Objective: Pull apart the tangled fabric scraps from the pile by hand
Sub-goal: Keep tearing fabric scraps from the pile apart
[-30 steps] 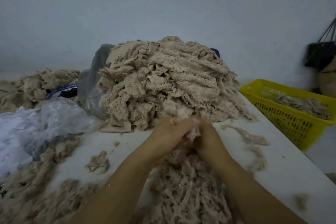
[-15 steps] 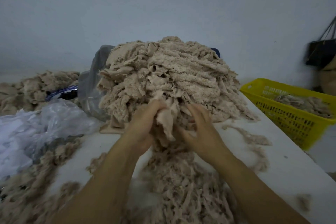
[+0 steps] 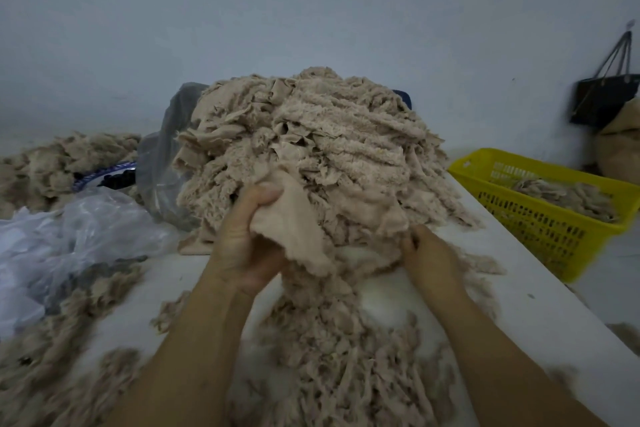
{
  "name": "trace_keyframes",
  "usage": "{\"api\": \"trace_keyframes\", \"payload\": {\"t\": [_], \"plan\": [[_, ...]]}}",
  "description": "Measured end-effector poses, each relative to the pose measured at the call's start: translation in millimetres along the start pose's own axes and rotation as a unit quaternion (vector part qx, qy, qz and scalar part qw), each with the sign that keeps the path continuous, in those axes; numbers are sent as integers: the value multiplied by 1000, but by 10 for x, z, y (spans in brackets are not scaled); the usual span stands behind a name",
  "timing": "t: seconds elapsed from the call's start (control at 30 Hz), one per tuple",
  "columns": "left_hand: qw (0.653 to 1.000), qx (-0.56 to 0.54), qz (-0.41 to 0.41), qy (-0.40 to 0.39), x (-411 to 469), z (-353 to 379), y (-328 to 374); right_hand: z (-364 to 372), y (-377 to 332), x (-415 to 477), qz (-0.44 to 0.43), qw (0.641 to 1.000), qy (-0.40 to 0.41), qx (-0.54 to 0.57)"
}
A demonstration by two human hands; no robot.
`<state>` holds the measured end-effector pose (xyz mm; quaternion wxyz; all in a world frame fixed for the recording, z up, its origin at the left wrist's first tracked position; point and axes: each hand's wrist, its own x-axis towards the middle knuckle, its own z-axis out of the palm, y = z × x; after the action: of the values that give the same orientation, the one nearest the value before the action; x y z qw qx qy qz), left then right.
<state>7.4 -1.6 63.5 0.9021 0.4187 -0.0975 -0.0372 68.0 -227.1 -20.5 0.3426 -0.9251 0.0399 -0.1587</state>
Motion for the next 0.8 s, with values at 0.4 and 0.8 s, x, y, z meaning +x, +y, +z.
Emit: {"api": "trace_keyframes", "payload": {"t": [0.4, 0.8], "plan": [[998, -40, 30, 23, 188, 206, -125, 114, -637, -476, -192, 938, -201, 209], [898, 432, 21, 86, 116, -50, -212, -87, -501, -267, -83, 960, -70, 257]]}}
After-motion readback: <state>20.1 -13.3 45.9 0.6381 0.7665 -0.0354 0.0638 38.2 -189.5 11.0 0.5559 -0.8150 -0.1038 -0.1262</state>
